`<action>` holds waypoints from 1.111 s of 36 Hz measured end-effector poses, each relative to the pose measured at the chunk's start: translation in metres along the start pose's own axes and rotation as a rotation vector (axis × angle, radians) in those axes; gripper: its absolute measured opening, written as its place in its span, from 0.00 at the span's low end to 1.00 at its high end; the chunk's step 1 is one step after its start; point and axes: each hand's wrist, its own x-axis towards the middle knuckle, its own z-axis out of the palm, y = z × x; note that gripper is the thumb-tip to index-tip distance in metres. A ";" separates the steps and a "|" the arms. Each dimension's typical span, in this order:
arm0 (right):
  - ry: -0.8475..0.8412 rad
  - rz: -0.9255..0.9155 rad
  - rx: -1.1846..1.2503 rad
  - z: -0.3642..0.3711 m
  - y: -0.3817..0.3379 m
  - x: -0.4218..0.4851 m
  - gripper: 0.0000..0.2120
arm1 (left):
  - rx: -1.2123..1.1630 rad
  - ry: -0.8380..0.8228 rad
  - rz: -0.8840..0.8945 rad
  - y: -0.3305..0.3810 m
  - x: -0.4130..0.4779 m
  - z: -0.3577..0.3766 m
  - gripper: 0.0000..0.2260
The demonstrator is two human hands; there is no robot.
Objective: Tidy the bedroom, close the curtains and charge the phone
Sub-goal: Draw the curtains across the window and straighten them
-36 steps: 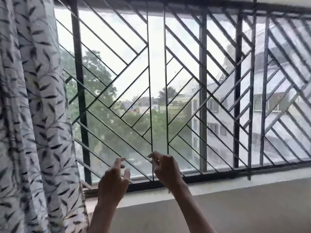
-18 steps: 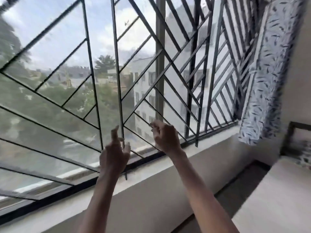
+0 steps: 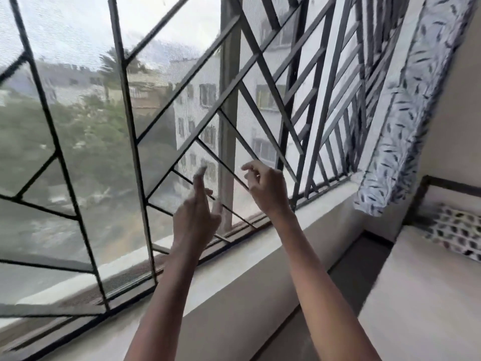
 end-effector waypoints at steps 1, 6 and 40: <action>-0.003 0.014 0.006 0.004 0.007 0.004 0.11 | -0.007 -0.018 0.004 -0.002 0.006 0.008 0.34; -0.004 0.021 -0.018 0.027 0.039 0.032 0.12 | -0.058 -0.055 -0.002 -0.009 0.039 0.042 0.31; 0.287 0.210 -0.335 -0.035 0.309 0.162 0.10 | -0.245 -0.270 0.343 0.098 0.205 0.335 0.08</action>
